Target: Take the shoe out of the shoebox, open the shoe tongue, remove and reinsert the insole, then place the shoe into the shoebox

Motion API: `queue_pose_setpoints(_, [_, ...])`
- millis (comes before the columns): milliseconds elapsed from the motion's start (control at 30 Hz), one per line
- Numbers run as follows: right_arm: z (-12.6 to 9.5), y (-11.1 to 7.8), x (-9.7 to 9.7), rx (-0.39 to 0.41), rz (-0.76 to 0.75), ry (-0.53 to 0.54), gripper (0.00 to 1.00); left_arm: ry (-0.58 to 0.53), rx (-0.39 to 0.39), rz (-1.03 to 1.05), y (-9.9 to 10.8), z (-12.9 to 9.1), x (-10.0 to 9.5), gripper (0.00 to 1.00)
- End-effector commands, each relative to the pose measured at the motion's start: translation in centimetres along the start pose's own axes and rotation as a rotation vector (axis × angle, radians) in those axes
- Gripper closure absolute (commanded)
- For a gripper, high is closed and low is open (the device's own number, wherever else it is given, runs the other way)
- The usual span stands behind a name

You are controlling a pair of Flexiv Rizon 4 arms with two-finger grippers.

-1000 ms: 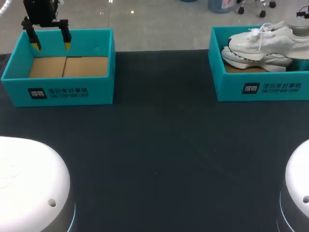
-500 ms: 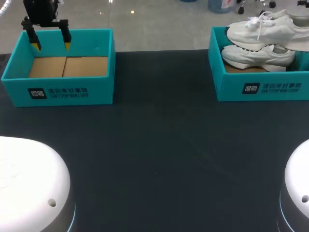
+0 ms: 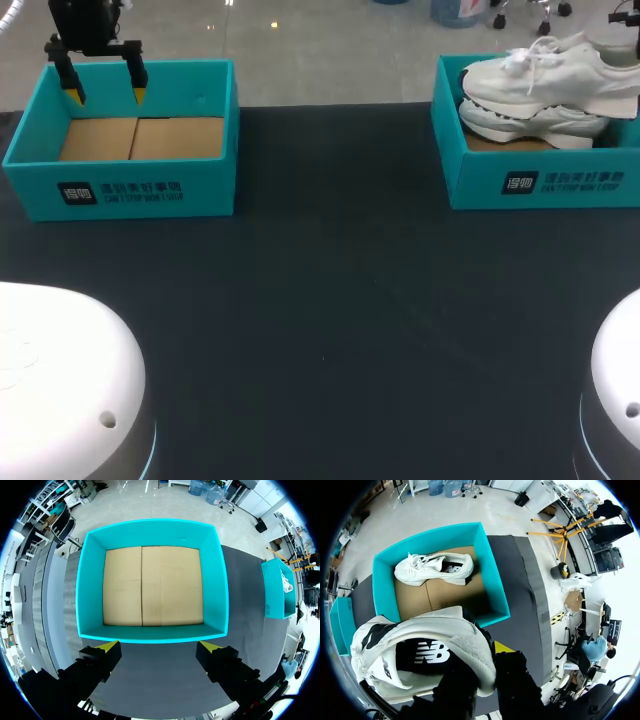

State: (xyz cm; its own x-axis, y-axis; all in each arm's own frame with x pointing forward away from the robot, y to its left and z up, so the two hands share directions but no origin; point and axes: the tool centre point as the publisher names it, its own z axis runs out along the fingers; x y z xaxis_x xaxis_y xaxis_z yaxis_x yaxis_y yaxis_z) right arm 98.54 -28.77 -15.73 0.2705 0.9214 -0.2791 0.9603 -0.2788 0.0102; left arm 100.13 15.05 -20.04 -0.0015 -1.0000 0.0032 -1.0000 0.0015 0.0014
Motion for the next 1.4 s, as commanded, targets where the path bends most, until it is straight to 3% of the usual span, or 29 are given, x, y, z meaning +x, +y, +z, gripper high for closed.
queue_pose_setpoints(33, [-1.0,-3.9,0.7,-0.052,0.002,-0.009,1.00,-0.001,0.000,-0.001,0.0,0.0,0.0,0.00])
queue_pose_setpoints(433, [-3.3,-12.3,3.8,-0.105,0.003,0.011,1.00,-0.001,0.000,-0.001,0.0,0.0,0.0,0.00])
queue_pose_setpoints(833, [-3.9,-17.6,8.2,-0.052,0.060,-0.030,1.00,-0.001,0.000,-0.001,0.0,0.0,0.0,0.00])
queue_pose_setpoints(1400, [-2.0,-24.5,16.0,0.014,0.140,-0.033,1.00,-0.001,0.000,-0.001,0.0,0.0,0.0,0.00])
